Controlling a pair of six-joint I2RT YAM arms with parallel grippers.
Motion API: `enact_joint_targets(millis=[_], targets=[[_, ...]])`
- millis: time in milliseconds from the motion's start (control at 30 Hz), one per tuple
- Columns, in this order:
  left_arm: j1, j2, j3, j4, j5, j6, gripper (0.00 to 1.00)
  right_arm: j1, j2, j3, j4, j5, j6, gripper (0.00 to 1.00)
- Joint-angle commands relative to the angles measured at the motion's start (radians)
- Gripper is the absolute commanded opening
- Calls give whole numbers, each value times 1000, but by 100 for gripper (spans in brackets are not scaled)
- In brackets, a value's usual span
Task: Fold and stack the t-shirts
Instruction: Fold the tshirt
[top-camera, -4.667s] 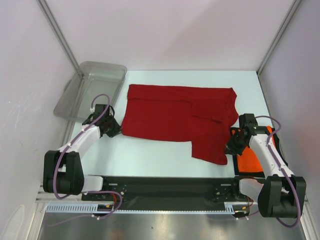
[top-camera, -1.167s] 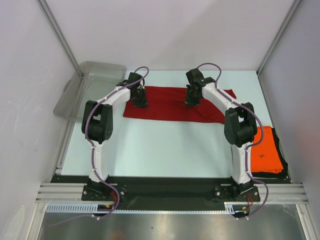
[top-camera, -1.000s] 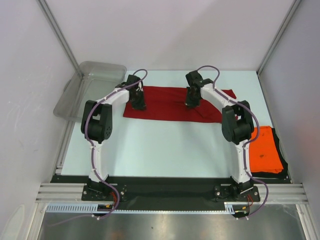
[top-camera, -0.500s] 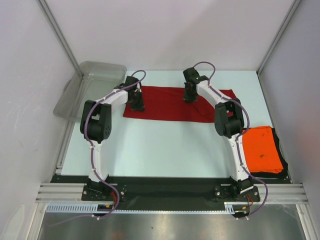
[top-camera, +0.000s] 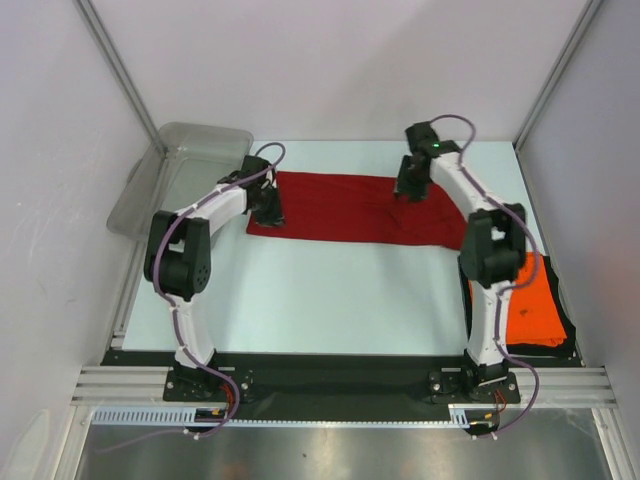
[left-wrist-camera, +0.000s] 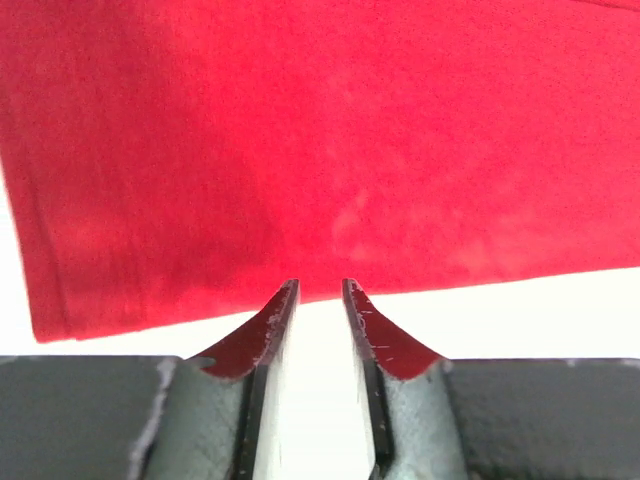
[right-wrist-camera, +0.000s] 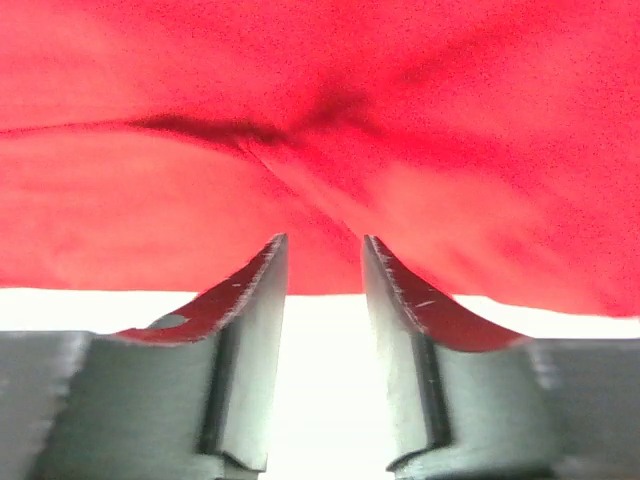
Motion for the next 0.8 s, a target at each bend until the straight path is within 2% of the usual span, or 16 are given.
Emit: enact_joint_targets(millis=[0,33,100,167,233,300,433,467,633,767], targets=[[-6,-113,-36,12,26,6,28,-99,-238,-136,2,-34,32,44],[-6,-116,-44,13,37,-2,26,-152,-302,-238,19,-36,24,47],[-7,-112,-47,24,71,-8,25,-208,-336,-302,34,-70,-13,62],[-7,-78,-24,18,77,-11,25,-290,-332,-322,-12,-91,-42,65],[-6,-49,26,-2,96,-16,23,-321,-325,-333,-24,-97,-65,66],[-6,-12,65,-8,103,-22,23,-338,-330,-363,-11,-81,-92,55],[-4,25,86,-10,119,-34,22,-349,-308,-391,2,-74,-99,18],[-4,35,88,-8,119,-33,22,-349,-299,-406,11,-90,-97,14],[16,68,82,-13,120,-34,22,-350,-267,-451,45,-87,-80,0],[36,97,91,-20,120,-27,22,-352,-206,-455,60,-79,-65,0]])
